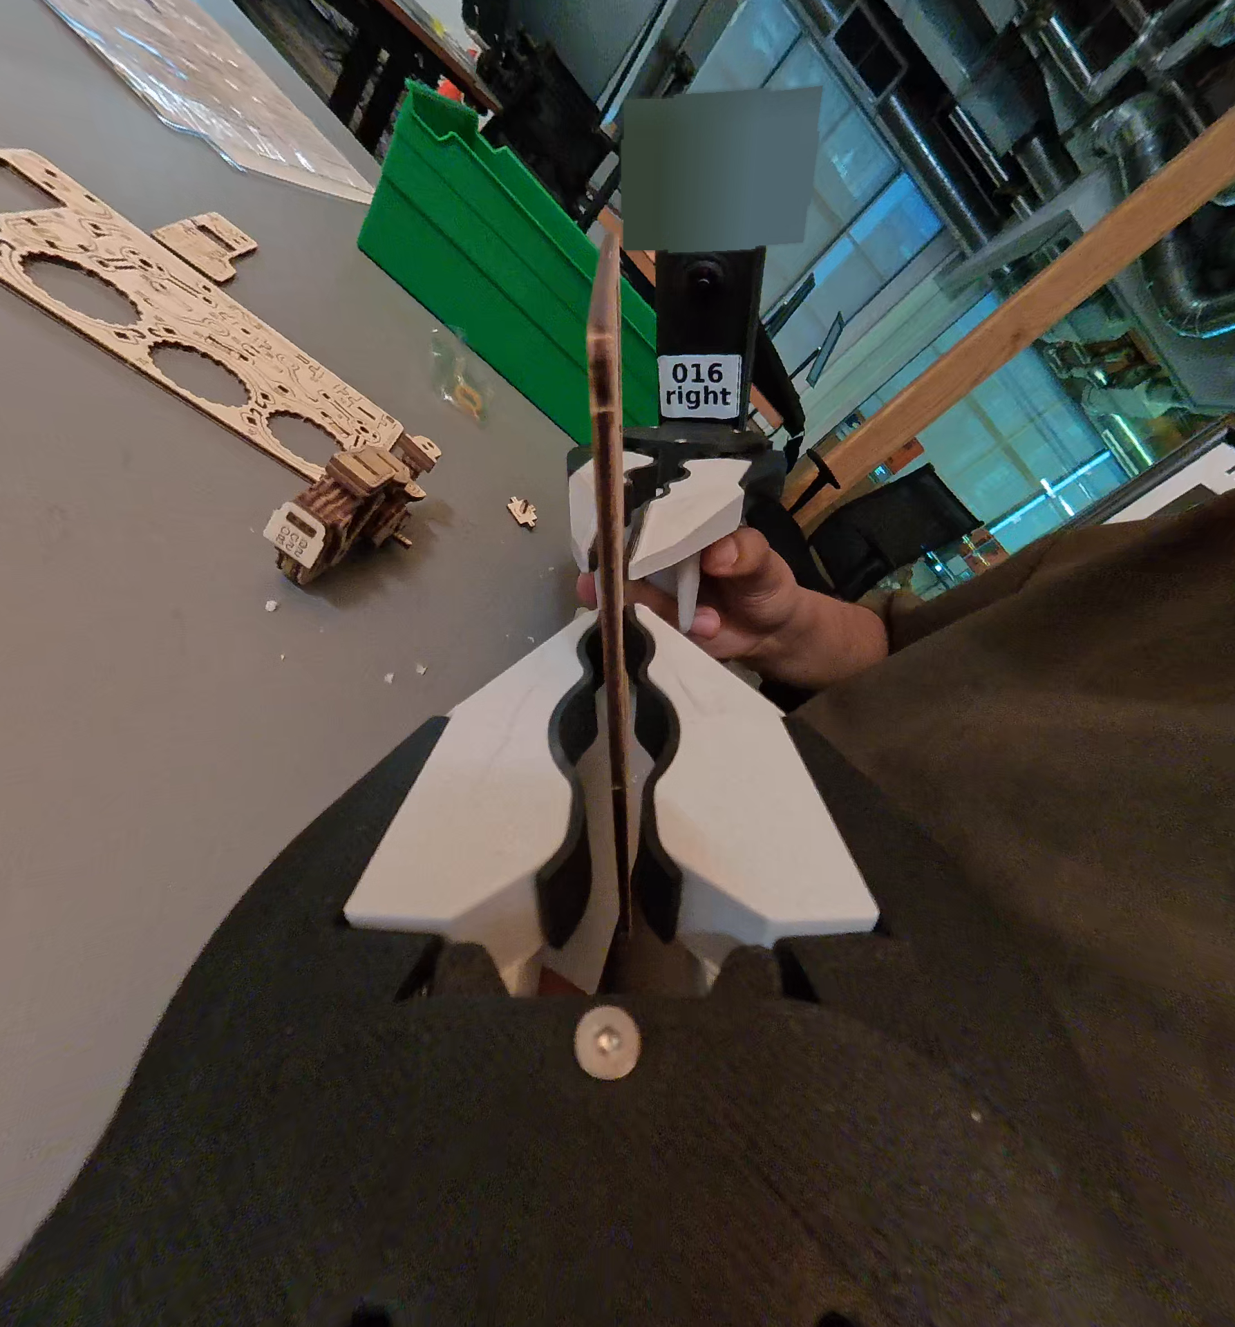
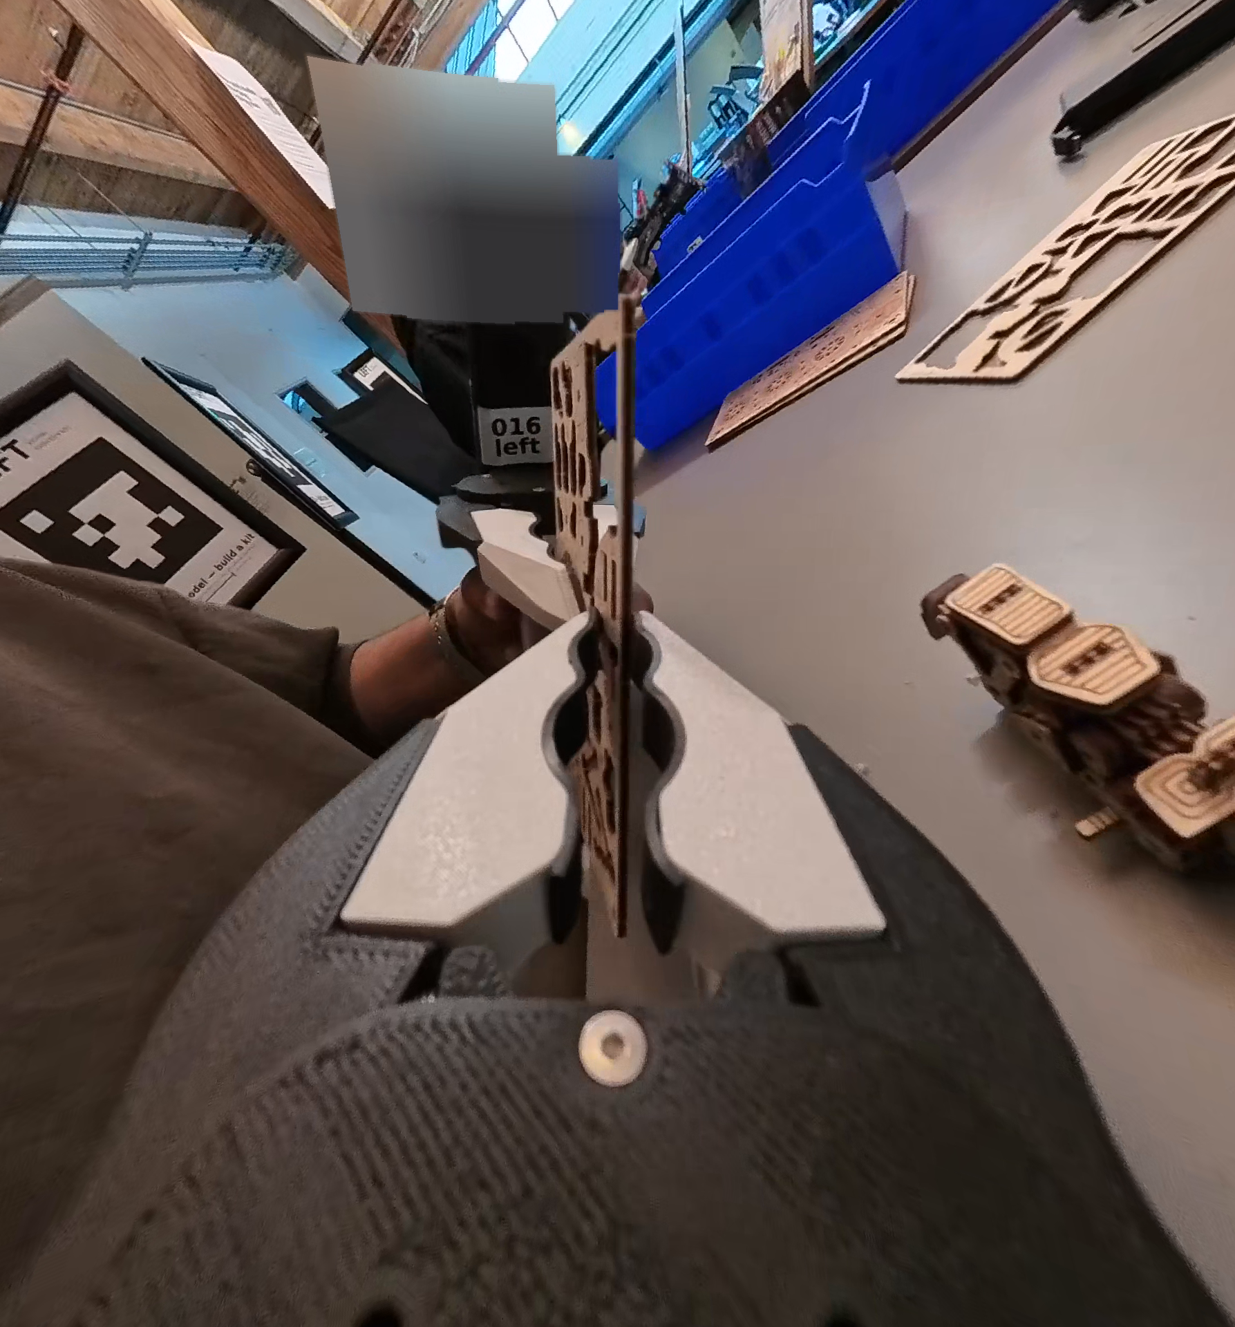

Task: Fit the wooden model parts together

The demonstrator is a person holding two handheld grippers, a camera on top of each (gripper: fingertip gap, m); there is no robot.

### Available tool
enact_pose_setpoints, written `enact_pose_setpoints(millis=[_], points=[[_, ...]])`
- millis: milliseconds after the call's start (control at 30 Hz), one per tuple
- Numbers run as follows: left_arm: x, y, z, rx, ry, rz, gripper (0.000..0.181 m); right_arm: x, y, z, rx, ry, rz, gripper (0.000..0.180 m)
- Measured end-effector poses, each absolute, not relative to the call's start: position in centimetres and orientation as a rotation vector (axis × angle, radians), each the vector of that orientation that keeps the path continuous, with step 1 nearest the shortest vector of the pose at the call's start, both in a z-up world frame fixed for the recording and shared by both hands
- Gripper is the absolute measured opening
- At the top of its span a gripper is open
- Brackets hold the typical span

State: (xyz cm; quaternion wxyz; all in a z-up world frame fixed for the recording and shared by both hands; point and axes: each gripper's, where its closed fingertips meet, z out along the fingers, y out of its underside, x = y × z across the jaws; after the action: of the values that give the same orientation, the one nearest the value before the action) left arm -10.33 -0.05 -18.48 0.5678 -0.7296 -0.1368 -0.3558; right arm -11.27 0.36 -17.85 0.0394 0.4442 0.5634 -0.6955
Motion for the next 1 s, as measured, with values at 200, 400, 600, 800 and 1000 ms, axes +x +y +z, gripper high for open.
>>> enact_pose_setpoints(millis=[200, 400, 600, 800, 1000], points=[[-10.0, 0.5, -18.6, -1.732, -0.292, -0.856, 0.0, -11.0, 1.2, -17.8, 1.383, 1.644, -2.154, 0.005], [-9.7, 0.6, -19.0, -1.781, -0.244, -0.81, 0.001, -10.8, 1.3, -18.3, 1.404, 1.737, -2.128, 0.005], [-9.7, 0.4, -19.7, -1.846, -0.204, -0.699, 0.001, -11.0, 1.2, -19.0, 1.429, 1.888, -2.086, 0.006], [-10.1, 0.2, -19.1, -1.78, -0.27, -0.768, 0.002, -10.9, 0.9, -18.3, 1.385, 1.858, -2.096, 0.003], [-10.5, -0.1, -17.9, -1.653, -0.3, -0.827, 0.017, -10.8, -0.1, -18.1, 1.339, 1.71, -2.077, 0.0]])
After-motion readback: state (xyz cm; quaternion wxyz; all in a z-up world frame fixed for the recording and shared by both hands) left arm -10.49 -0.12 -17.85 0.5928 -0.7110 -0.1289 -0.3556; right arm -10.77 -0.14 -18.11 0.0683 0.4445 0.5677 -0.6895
